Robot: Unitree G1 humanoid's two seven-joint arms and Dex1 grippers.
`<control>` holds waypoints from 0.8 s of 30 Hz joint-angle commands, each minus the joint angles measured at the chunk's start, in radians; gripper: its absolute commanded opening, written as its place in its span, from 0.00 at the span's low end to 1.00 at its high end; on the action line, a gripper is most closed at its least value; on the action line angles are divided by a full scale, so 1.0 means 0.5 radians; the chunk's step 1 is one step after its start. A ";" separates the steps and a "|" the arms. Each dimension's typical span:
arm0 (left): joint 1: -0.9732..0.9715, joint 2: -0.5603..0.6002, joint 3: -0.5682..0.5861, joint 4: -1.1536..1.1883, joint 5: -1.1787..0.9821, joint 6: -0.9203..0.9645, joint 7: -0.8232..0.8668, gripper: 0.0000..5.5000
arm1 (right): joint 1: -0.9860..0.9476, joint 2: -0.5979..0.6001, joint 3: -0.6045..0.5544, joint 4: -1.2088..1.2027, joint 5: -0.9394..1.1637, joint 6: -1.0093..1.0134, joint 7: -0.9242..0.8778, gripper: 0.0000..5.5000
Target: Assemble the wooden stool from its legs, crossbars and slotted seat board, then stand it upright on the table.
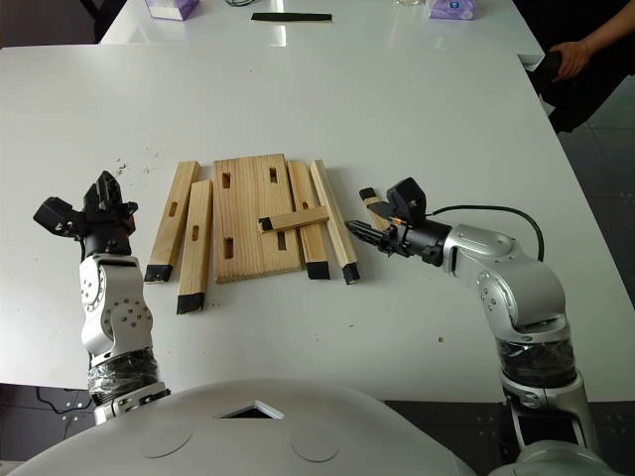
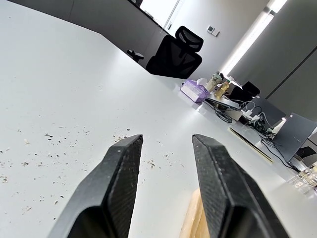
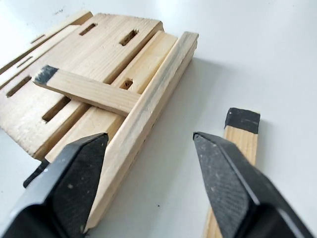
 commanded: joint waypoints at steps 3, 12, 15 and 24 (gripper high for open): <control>-0.043 0.021 0.012 0.035 0.005 0.004 0.009 0.34 | 0.100 -0.053 0.069 0.085 -0.107 -0.180 0.049 0.58; -0.042 0.026 0.020 0.042 0.005 0.000 0.005 0.34 | 0.088 -0.040 0.043 0.091 -0.089 -0.198 0.075 0.58; -0.033 0.017 0.017 0.041 0.008 -0.007 0.004 0.34 | 0.063 -0.046 0.032 0.087 -0.067 -0.183 0.094 0.58; -0.015 0.002 0.012 0.045 0.013 -0.025 0.002 0.34 | 0.087 -0.067 0.121 0.095 -0.100 -0.211 0.158 0.58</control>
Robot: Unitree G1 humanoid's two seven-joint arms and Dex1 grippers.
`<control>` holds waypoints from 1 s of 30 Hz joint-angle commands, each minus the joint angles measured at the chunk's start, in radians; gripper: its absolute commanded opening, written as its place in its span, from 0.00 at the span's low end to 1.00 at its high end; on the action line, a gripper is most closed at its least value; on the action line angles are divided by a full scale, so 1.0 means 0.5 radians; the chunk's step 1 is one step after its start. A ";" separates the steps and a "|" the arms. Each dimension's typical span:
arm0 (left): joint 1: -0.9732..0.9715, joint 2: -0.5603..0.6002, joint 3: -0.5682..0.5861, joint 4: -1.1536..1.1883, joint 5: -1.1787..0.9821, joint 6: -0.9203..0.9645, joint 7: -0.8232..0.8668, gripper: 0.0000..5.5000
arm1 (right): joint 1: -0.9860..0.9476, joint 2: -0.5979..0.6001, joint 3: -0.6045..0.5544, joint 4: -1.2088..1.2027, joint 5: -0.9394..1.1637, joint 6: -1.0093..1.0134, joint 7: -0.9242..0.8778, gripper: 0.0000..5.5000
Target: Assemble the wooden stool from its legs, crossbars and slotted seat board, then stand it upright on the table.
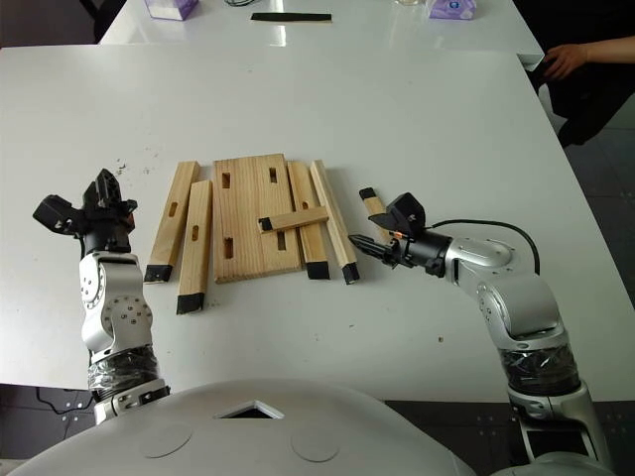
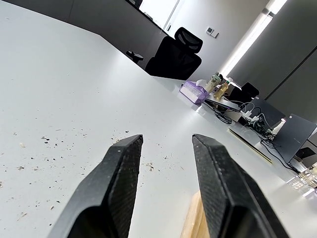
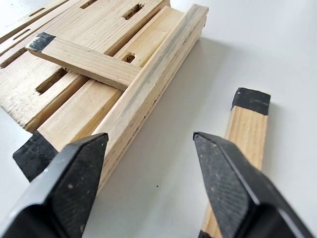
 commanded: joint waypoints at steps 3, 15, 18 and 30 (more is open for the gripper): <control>0.021 -0.016 0.002 0.008 0.014 -0.016 0.009 0.34 | -0.013 -0.007 0.069 0.050 -0.052 -0.032 0.003 0.58; 0.015 -0.017 -0.002 0.016 0.018 -0.018 0.015 0.34 | -0.002 -0.050 0.094 0.156 -0.159 -0.175 0.009 0.58; 0.011 -0.020 -0.001 0.020 0.018 -0.025 0.016 0.34 | -0.002 -0.056 0.116 0.180 -0.193 -0.223 0.019 0.58; -0.011 -0.012 -0.012 0.044 0.023 -0.041 0.017 0.34 | 0.009 -0.070 0.180 0.244 -0.341 -0.399 0.034 0.58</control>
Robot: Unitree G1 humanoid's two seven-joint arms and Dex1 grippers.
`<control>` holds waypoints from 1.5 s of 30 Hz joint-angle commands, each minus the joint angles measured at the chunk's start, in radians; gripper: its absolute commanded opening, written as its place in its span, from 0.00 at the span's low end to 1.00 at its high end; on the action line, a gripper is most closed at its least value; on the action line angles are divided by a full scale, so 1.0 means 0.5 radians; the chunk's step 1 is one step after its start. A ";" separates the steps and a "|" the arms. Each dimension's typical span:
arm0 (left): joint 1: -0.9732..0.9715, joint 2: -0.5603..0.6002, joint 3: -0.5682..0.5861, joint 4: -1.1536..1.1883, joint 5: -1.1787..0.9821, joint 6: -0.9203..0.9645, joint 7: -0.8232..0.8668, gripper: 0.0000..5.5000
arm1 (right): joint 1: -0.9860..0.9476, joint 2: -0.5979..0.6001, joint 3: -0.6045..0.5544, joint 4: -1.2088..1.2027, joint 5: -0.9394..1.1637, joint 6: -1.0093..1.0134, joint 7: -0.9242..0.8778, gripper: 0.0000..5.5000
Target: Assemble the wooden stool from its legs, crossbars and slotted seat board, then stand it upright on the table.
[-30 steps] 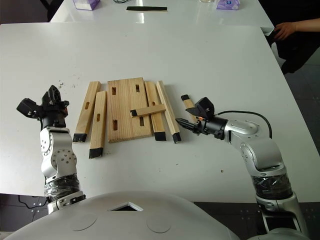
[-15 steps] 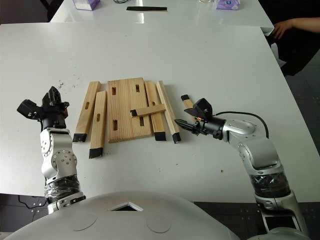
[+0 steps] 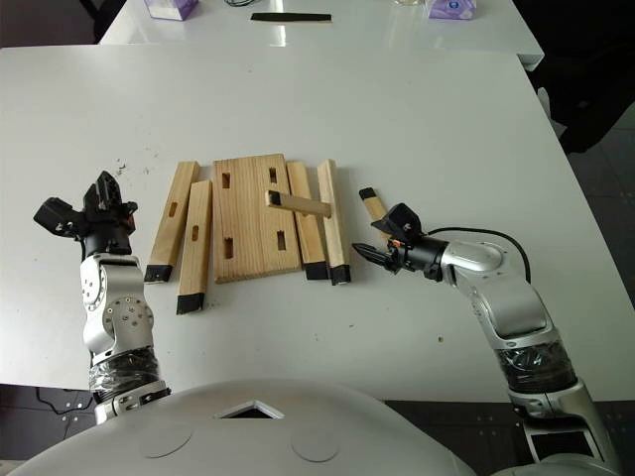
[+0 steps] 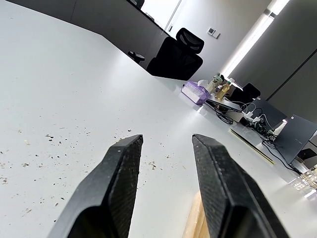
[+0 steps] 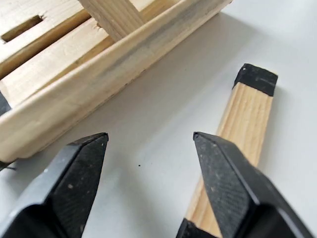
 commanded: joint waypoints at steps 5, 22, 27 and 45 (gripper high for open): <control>-0.016 -0.005 -0.003 0.030 0.021 -0.012 0.013 0.34 | -0.079 0.049 -0.068 0.091 -0.021 -0.037 -0.044 0.58; -0.010 0.000 0.000 0.042 0.017 -0.030 0.011 0.34 | -0.045 0.062 -0.069 -0.112 0.175 0.125 0.075 0.58; -0.016 0.011 0.001 0.048 0.017 -0.025 0.010 0.34 | -0.012 0.049 -0.025 -0.124 0.132 0.087 0.077 0.58; -0.011 0.009 -0.004 0.052 0.022 -0.031 0.007 0.34 | 0.020 -0.028 0.075 0.019 -0.120 -0.214 0.058 0.58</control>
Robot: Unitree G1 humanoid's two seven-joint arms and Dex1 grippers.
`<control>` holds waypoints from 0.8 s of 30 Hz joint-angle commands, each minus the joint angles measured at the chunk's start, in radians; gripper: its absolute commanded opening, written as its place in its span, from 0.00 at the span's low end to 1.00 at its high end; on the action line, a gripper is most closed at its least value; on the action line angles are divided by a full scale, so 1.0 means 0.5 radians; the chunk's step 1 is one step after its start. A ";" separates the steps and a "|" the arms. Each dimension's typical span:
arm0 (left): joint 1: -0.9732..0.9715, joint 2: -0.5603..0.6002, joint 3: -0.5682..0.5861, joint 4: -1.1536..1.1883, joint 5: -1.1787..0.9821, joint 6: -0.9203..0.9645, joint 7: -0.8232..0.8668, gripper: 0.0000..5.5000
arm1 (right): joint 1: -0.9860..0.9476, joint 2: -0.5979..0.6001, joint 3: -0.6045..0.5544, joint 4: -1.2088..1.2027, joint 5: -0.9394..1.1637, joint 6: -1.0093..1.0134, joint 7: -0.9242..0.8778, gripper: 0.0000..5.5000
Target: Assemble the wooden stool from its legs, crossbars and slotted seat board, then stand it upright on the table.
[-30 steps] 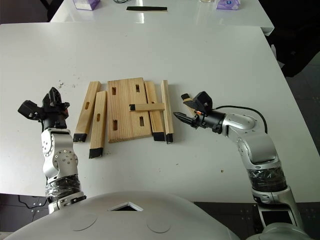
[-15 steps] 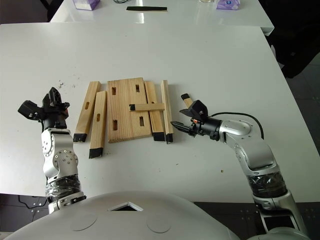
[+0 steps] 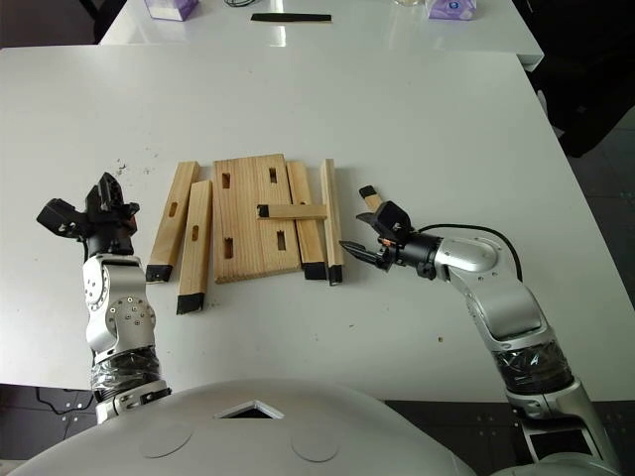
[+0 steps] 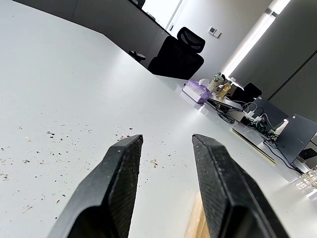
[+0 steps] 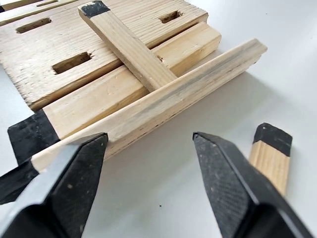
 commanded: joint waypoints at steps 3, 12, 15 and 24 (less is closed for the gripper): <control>-0.018 -0.001 0.006 0.020 0.018 -0.003 0.011 0.34 | 0.005 -0.031 0.058 0.111 -0.115 -0.003 -0.008 0.58; -0.037 -0.006 0.007 0.043 0.020 -0.023 0.011 0.34 | -0.002 -0.015 0.057 0.157 -0.202 -0.066 0.007 0.58; -0.031 -0.007 0.009 0.042 0.020 -0.024 0.010 0.34 | -0.017 -0.008 -0.029 0.166 -0.176 -0.030 -0.024 0.58; -0.024 -0.024 0.010 0.041 0.029 -0.034 0.021 0.34 | -0.053 0.056 -0.040 0.049 -0.117 0.076 -0.040 0.58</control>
